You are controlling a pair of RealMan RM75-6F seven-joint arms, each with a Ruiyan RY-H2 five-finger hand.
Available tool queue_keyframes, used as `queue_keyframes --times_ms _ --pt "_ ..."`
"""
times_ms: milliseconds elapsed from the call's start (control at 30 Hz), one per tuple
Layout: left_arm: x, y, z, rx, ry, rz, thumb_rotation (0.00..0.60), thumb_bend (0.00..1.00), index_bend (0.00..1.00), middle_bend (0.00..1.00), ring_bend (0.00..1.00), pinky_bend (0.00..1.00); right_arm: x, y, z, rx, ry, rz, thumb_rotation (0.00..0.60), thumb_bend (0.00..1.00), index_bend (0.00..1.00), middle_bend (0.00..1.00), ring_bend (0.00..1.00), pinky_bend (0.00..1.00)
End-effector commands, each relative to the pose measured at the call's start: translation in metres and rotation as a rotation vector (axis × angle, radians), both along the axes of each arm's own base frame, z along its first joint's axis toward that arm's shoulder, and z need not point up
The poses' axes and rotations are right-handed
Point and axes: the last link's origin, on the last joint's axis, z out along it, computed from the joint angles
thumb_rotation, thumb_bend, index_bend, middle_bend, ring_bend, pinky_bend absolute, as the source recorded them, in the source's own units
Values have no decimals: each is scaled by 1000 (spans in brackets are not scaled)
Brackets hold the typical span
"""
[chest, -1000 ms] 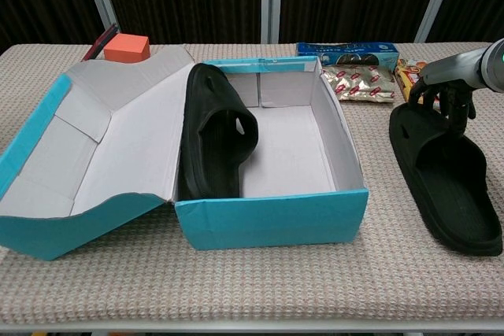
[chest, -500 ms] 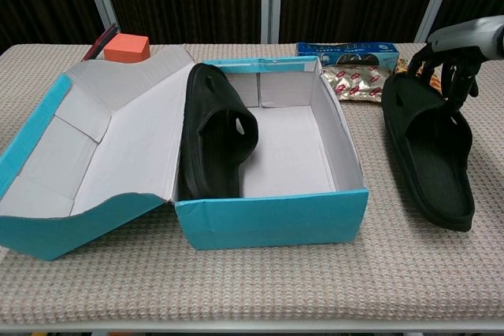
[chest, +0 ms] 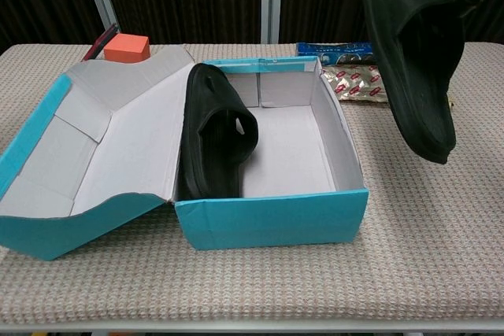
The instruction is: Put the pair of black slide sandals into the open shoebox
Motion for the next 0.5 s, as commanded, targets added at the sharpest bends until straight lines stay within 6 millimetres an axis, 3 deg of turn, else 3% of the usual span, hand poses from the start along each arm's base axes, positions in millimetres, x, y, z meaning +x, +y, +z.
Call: queue_keyframes --times_ms 33,500 --pt "1 0 0 1 1 -1 600 0 80 91 0 115 5 1 -8 18 -185 46 600 233 474 408 394 579" --pt "-4 1 2 3 11 17 600 0 80 91 0 115 -5 -17 -79 198 -493 53 600 228 475 408 394 579"
